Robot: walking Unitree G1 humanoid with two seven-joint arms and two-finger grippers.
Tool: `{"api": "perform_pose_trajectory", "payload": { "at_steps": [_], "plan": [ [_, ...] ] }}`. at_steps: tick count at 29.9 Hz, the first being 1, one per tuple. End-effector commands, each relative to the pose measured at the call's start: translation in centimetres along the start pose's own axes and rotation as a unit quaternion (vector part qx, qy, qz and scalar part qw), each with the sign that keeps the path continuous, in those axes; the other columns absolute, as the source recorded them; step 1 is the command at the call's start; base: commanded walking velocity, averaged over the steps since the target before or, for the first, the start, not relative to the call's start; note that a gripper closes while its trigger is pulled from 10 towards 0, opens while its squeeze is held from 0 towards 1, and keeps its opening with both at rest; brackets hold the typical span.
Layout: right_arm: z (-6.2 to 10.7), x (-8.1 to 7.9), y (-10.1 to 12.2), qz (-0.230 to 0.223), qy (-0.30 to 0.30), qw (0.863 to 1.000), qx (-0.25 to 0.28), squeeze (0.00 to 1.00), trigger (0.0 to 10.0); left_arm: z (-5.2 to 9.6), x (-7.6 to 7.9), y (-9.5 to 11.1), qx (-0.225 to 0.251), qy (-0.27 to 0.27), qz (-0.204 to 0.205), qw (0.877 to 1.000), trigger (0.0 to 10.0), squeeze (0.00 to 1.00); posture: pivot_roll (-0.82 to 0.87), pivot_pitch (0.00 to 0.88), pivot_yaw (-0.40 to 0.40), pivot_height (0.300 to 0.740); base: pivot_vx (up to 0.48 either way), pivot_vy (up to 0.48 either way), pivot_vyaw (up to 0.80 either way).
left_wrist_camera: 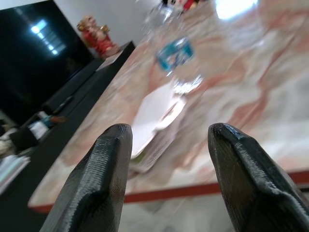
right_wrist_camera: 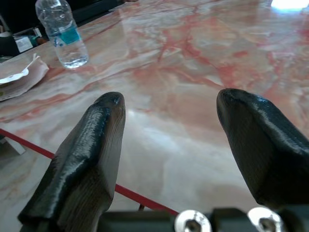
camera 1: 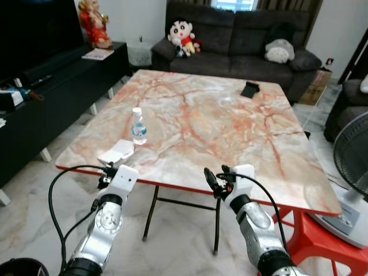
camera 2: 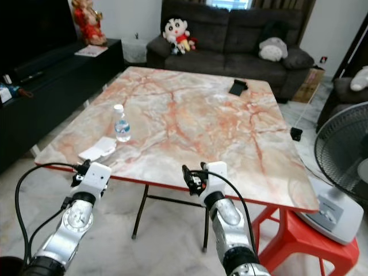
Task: Picking trash to rubbish bin
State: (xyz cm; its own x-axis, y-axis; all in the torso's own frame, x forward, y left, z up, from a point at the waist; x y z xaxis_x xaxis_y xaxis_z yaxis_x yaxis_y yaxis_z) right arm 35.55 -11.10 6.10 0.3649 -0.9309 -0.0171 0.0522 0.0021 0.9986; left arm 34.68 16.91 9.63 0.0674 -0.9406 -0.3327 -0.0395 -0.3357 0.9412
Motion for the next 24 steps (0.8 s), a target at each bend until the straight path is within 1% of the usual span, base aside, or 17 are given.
{"api": "perform_pose_trajectory", "payload": {
  "at_steps": [1,3,5,8,11,16,22,24],
  "plan": [
    [-0.16,0.26,0.44,0.003,-0.002,1.000,0.005,0.00,10.0,0.00,0.03,0.47,0.011,-0.002,0.007,1.000,10.0,0.00,0.00,0.013,-0.076,0.740,0.000,0.000,0.00],
    [-0.23,0.18,0.62,0.008,0.000,1.000,0.009,0.00,10.0,0.04,0.23,0.74,0.014,0.001,0.013,1.000,10.0,0.00,0.00,0.013,-0.076,0.740,0.000,0.000,0.00],
    [-0.33,-0.02,0.80,0.015,0.004,1.000,0.013,0.00,10.0,0.03,0.51,1.11,0.019,0.008,0.010,1.000,10.0,0.00,0.00,0.001,-0.076,0.740,0.000,0.000,0.79],
    [-0.34,-0.06,0.72,0.011,0.004,1.000,0.011,0.00,10.0,-0.04,0.49,0.96,0.014,0.013,0.001,1.000,10.0,0.00,0.00,0.000,-0.075,0.740,0.100,0.000,0.73],
    [-0.38,0.09,0.78,0.004,-0.001,1.000,0.011,0.00,10.0,-0.11,0.39,0.99,0.015,0.014,0.004,1.000,10.0,0.00,0.00,0.000,-0.075,0.740,0.351,0.000,0.00],
    [-0.32,0.15,0.75,0.011,0.000,1.000,0.010,0.00,10.0,-0.21,0.15,1.05,0.017,0.016,0.000,1.000,10.0,0.00,0.00,0.000,-0.073,0.740,0.457,0.000,0.00],
    [-0.27,0.10,0.70,0.015,0.002,1.000,0.010,0.00,10.0,-0.20,0.21,1.16,0.019,0.016,-0.003,1.000,10.0,0.00,0.00,0.000,-0.073,0.740,0.480,0.000,0.00],
    [-0.28,0.06,0.71,0.016,0.003,1.000,0.011,0.00,10.0,-0.21,0.28,1.22,0.020,0.015,-0.004,1.000,10.0,0.00,0.00,0.000,-0.074,0.740,0.480,0.000,0.46]
  ]
}}
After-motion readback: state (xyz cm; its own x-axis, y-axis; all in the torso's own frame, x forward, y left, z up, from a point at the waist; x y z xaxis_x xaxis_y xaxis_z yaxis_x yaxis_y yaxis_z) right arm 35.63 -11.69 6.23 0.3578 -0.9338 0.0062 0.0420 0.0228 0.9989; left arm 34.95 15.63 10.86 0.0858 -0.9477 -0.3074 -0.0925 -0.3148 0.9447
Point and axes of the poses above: a point about 5 cm out from each wrist's last joint towards the gripper, its own z axis pointing back from the gripper into the wrist, its own y axis along the axis of the wrist's last joint, x = y × z, the point moved 3 cm from there along -z, pointing out of the wrist towards the gripper, and after that the axes turned 9 degrees about z, right-handed, at the moved point
